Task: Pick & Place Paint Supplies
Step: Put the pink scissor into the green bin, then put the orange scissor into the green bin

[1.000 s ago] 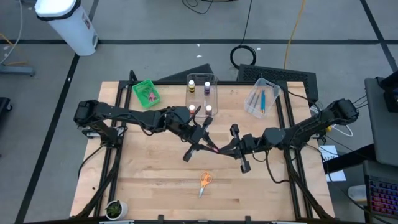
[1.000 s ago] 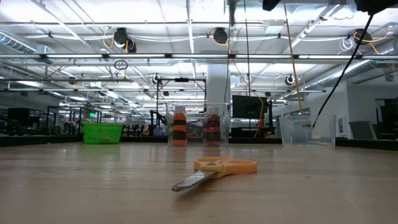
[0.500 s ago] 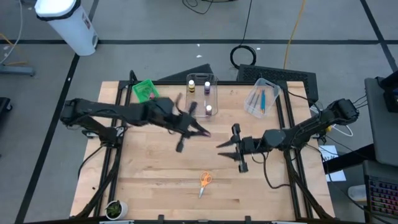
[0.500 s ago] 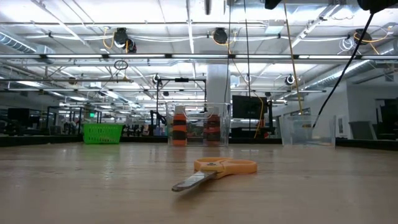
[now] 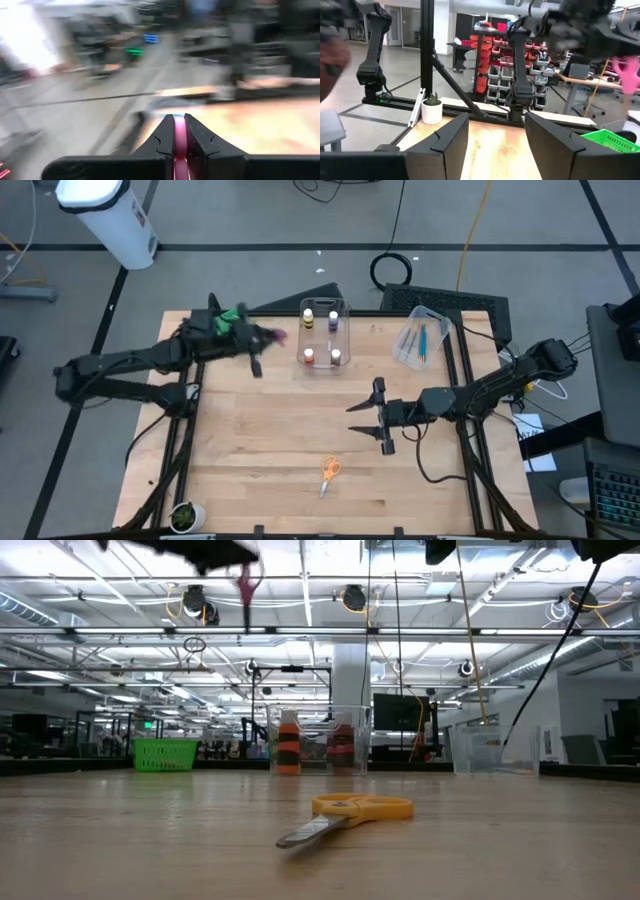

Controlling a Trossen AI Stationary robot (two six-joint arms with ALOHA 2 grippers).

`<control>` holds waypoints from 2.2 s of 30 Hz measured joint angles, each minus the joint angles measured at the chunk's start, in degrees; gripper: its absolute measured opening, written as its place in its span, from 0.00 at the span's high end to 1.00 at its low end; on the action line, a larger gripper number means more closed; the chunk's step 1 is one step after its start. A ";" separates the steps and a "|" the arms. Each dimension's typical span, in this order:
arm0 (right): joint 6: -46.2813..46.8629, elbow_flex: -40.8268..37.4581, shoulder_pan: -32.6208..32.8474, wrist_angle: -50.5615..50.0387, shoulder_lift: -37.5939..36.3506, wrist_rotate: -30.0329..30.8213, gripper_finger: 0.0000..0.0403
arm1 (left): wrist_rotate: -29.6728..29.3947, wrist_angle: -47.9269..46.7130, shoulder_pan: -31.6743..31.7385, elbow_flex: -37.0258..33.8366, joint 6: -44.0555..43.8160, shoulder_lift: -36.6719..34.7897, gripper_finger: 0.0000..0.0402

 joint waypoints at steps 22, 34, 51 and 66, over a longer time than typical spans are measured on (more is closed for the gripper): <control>0.36 -0.02 -2.69 -2.71 0.00 0.08 0.57 | -29.09 17.74 25.26 -29.12 -31.15 -1.40 0.95; 0.45 -0.04 -2.67 -4.34 0.02 -0.05 0.58 | -39.12 8.64 25.21 -29.12 -40.57 2.56 0.90; 0.48 -0.04 -2.67 -4.76 0.02 -0.05 0.58 | -39.43 8.66 25.21 -29.12 -42.20 2.52 0.52; 3.96 -0.04 -1.52 -6.55 2.92 -0.25 0.58 | 7.52 24.04 17.57 -29.05 -35.69 -1.72 0.38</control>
